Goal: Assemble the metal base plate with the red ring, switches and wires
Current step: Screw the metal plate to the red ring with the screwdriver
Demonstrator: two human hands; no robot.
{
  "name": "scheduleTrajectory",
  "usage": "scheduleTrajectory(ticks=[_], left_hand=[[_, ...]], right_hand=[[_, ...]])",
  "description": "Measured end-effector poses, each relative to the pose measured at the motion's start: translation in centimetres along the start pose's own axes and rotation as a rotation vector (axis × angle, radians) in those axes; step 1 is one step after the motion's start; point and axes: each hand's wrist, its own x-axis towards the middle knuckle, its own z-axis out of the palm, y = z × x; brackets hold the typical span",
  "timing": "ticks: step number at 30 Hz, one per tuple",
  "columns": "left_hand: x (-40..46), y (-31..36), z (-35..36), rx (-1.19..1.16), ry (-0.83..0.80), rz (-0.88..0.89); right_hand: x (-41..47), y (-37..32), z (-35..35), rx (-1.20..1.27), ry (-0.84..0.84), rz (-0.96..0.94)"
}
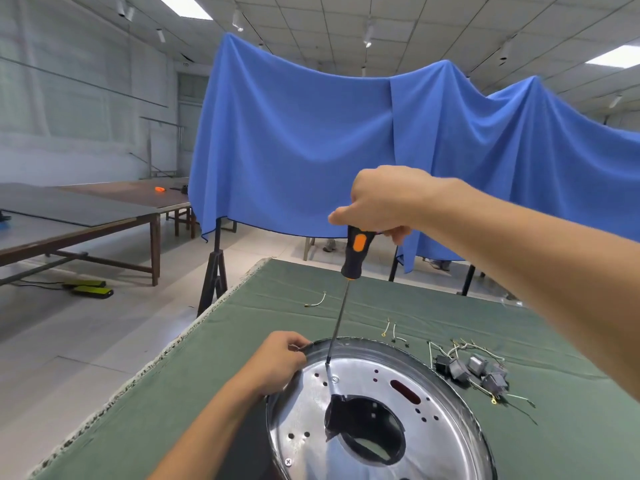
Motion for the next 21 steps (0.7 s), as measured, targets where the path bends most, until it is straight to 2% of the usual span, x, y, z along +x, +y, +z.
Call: scheduleTrajectory(ticks=[2, 3, 7, 11, 13, 16, 19, 21], left_hand=[[0.05, -0.08, 0.02, -0.012, 0.001, 0.003], [0.07, -0.12, 0.02, -0.014, 0.000, 0.003], [0.17, -0.19, -0.06, -0.016, -0.001, -0.006], [0.10, -0.21, -0.06, -0.025, -0.001, -0.015], [0.09, -0.20, -0.07, -0.024, -0.001, -0.007], [0.14, -0.15, 0.00, -0.028, 0.001, -0.006], [0.10, -0.16, 0.03, -0.024, 0.001, -0.008], [0.12, -0.17, 0.02, -0.032, 0.001, -0.007]], right_hand=[[-0.01, -0.19, -0.41, 0.202, -0.172, -0.032], [0.00, -0.17, -0.36, 0.245, -0.203, -0.057], [0.28, -0.04, 0.16, 0.034, -0.026, -0.029], [0.41, 0.31, -0.45, 0.280, -0.241, -0.018], [0.52, 0.43, -0.15, 0.308, -0.235, -0.039], [0.72, 0.45, 0.10, 0.119, -0.137, 0.003], [0.47, 0.38, -0.53, 0.291, -0.254, 0.004], [0.31, 0.31, -0.66, 0.321, -0.274, -0.049]])
